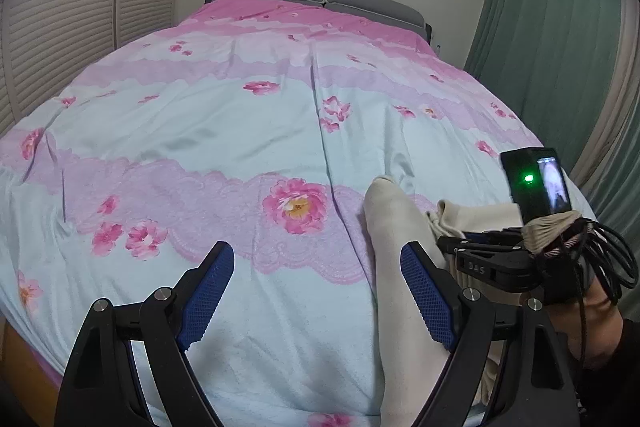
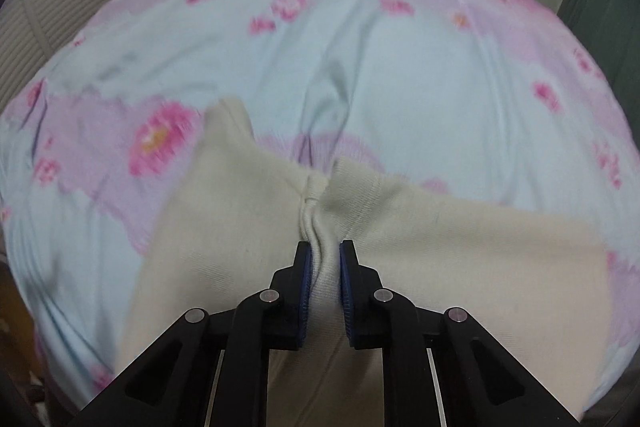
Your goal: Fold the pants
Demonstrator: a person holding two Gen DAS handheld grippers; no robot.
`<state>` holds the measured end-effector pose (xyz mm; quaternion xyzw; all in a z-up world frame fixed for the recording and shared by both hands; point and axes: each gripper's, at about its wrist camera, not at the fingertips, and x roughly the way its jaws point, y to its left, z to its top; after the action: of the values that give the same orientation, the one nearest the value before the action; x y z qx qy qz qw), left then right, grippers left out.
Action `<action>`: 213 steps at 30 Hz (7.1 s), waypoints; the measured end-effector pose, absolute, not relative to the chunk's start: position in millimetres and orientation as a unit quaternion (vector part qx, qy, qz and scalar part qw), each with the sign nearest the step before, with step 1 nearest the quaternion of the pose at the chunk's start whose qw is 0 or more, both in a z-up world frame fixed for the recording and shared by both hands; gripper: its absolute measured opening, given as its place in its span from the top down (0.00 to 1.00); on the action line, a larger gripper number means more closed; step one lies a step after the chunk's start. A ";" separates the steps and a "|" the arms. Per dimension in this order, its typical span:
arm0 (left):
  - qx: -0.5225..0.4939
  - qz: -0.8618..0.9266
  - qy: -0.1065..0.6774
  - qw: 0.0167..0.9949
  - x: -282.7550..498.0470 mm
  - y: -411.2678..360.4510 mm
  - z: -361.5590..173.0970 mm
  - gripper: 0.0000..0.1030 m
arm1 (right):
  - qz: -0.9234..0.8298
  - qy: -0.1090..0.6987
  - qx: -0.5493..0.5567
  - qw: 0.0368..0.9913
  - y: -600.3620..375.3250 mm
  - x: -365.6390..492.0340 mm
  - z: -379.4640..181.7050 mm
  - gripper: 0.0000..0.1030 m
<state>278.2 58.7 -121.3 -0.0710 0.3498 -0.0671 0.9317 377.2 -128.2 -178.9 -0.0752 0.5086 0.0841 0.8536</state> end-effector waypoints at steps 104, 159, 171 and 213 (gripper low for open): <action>-0.084 -0.136 0.308 0.938 235.8 30.7 -97.4 0.84 | 0.244 0.366 0.226 0.869 -253.4 241.2 -99.1 0.62; 0.006 0.188 0.251 0.950 418.4 570.2 -116.8 0.23 | 0.272 0.349 0.078 0.893 294.6 526.2 -173.3 0.20; -0.007 0.156 0.249 0.956 259.2 369.0 -43.5 0.17 | 0.222 0.243 0.004 0.944 187.0 381.9 -57.7 0.11; 0.009 0.005 0.252 0.968 76.8 56.8 -21.0 0.00 | -0.025 0.186 0.016 0.982 -156.3 59.2 10.4 0.02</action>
<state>76.8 56.8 -21.0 0.0093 0.2522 0.0052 0.9676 59.2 -156.3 10.4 0.0165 0.1859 -0.0246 0.9821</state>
